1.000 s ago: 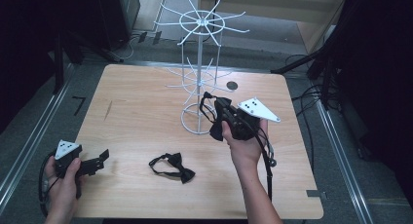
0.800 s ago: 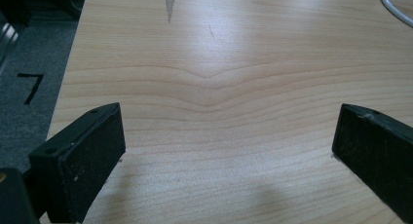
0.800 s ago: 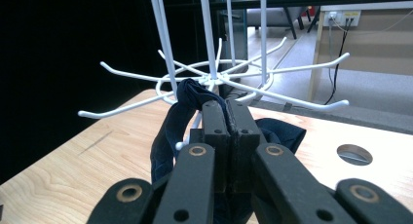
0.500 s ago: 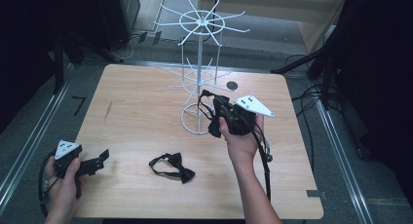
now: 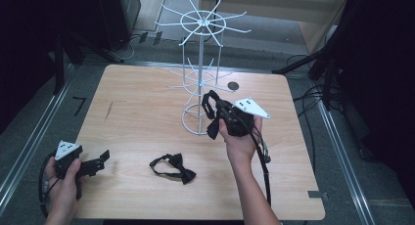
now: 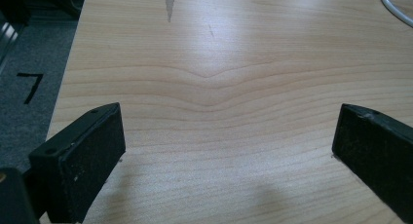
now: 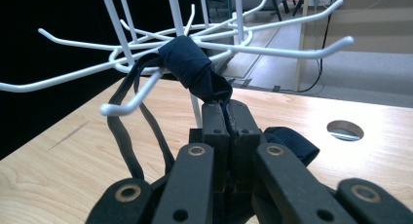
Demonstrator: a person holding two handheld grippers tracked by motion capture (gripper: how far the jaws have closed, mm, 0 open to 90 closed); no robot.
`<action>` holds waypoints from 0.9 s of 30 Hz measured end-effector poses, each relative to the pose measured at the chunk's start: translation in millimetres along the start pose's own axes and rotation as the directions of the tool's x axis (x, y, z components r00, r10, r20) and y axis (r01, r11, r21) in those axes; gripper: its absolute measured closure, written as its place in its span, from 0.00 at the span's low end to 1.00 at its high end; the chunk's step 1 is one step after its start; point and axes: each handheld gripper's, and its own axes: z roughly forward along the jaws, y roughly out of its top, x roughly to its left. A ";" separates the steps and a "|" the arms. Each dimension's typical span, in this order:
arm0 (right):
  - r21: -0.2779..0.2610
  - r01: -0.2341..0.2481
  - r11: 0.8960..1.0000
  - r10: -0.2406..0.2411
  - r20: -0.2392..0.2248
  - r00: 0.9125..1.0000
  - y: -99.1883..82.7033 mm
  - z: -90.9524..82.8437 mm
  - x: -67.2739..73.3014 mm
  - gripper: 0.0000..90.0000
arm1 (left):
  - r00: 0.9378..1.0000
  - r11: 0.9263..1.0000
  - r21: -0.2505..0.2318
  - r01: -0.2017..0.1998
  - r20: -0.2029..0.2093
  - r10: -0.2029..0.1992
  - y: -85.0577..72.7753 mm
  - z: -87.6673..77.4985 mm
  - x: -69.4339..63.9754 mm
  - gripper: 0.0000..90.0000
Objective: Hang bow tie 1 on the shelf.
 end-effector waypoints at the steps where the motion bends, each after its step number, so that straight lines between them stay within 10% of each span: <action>1: 0.003 -0.003 1.000 0.003 0.001 1.000 -0.9 0.7 -0.1 0.99 | 1.000 1.000 0.000 0.000 0.000 0.000 0.0 0.0 0.0 0.00; 20: 0.027 -0.031 0.999 0.032 -0.016 0.999 -17.4 6.0 -7.9 0.94 | 1.000 1.000 0.004 0.000 0.002 0.000 0.1 0.2 0.1 0.00; 27: 0.021 -0.037 0.999 0.039 -0.063 0.997 -19.8 3.3 -9.7 0.75 | 1.000 1.000 0.006 0.000 0.001 0.000 0.2 0.2 0.1 0.00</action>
